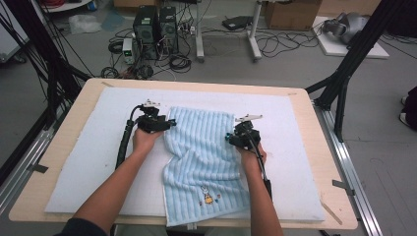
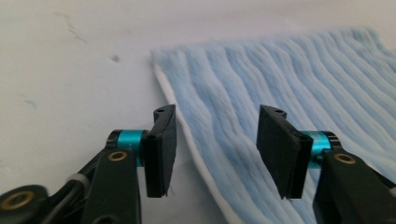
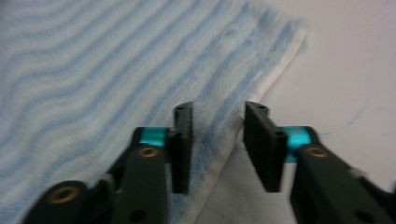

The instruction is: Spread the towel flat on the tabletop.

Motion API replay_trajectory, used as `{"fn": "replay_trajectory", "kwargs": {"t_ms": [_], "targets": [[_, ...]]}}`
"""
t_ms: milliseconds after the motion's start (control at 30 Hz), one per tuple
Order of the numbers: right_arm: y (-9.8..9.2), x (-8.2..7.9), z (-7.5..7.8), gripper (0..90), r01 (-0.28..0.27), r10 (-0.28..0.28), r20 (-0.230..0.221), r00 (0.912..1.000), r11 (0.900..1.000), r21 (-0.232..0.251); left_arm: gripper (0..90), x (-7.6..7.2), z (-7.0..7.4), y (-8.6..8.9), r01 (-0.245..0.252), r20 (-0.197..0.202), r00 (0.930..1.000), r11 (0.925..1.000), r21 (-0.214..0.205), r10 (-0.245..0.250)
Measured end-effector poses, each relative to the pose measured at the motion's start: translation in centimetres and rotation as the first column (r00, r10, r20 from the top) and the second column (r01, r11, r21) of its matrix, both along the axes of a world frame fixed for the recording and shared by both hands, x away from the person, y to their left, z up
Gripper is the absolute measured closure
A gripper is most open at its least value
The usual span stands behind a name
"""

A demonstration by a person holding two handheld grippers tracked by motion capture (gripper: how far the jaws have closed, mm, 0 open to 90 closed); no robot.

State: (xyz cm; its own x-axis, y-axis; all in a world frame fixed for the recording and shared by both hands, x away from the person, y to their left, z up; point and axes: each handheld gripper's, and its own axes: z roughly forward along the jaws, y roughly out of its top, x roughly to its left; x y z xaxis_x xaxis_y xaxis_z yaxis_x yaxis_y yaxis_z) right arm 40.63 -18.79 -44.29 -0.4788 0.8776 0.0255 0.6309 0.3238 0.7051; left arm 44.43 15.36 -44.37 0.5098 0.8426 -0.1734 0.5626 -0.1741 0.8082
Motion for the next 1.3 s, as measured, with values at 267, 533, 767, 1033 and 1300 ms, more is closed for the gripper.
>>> {"fn": "replay_trajectory", "kwargs": {"t_ms": [267, 533, 767, 1033, 1300], "targets": [[0.1, 1.7, -0.1, 83.3, 0.149, -0.139, 0.096, 0.9856, 0.9830, -0.107, 46.3, -1.4, -0.5, 1.2, 0.021, -0.009, 0.9997, 0.9996, -0.019, -0.021], [-1.0, 0.1, 1.3, 65.0, 0.145, -0.149, 0.142, 0.9785, 0.9887, 0.037, 46.8, -2.4, -0.8, -0.8, 0.106, -0.017, 0.9943, 0.9941, 0.025, -0.105], [-0.7, -3.5, 2.6, 57.1, 0.067, -0.079, 0.166, 0.9828, 0.9945, 0.081, 81.9, -3.0, -0.6, -3.2, 0.141, 0.072, 0.9849, 0.9698, 0.199, -0.158], [-1.2, -5.1, 2.0, 55.0, 0.007, -0.018, 0.136, 0.9905, 0.9967, 0.081, 86.0, -1.3, -0.7, -2.4, 0.040, 0.013, 0.9991, 0.9944, 0.098, -0.041], [-1.4, -4.7, 1.7, 55.6, 0.015, -0.026, 0.129, 0.9913, 0.9959, 0.090, 80.2, -1.1, -0.7, -1.5, -0.014, 0.023, 0.9996, 0.9998, 0.011, 0.014]]}}
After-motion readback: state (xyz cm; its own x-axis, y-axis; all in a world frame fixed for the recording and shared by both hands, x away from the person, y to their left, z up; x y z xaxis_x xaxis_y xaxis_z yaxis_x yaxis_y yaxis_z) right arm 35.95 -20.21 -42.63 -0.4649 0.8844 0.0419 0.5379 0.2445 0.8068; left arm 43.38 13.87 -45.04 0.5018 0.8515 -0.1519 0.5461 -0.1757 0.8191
